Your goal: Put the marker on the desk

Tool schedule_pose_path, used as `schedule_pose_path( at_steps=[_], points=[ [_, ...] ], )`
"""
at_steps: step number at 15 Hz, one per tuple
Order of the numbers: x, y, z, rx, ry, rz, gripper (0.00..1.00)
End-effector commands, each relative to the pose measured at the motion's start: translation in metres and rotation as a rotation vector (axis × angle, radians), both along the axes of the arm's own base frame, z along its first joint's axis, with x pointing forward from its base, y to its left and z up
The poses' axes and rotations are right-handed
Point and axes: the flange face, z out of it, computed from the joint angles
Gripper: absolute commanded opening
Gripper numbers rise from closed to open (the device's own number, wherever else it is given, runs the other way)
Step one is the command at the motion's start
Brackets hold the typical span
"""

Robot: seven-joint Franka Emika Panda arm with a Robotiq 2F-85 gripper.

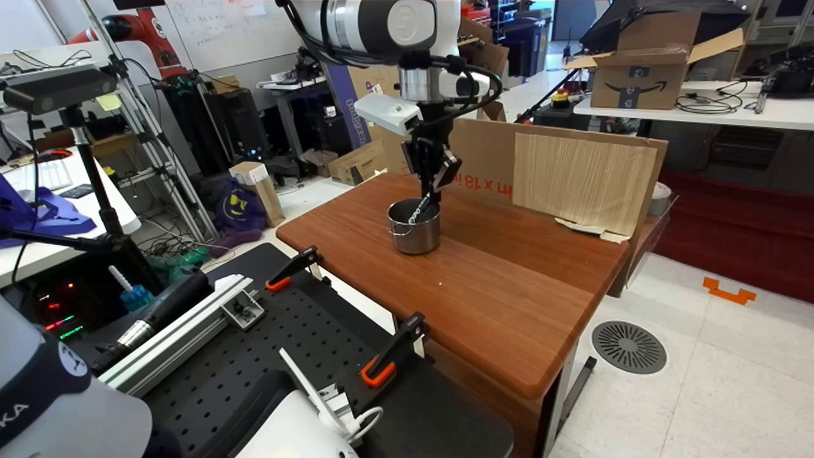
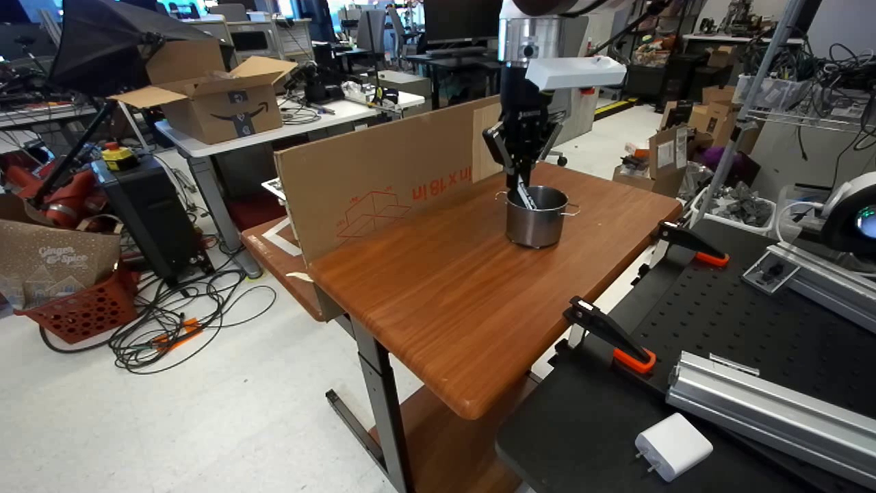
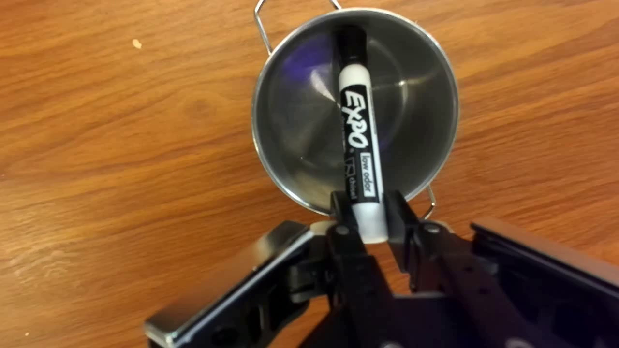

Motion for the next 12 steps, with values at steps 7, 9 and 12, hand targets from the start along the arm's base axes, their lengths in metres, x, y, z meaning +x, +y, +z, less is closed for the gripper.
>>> schedule_pose_path(
  at_steps=[7,9,12],
  points=[
    [-0.031,-0.01,0.07,0.004,-0.075,-0.013,0.05],
    [-0.035,-0.006,0.089,0.009,-0.101,-0.005,0.05],
    [-0.037,0.012,0.115,0.015,-0.122,0.025,0.05]
  ],
)
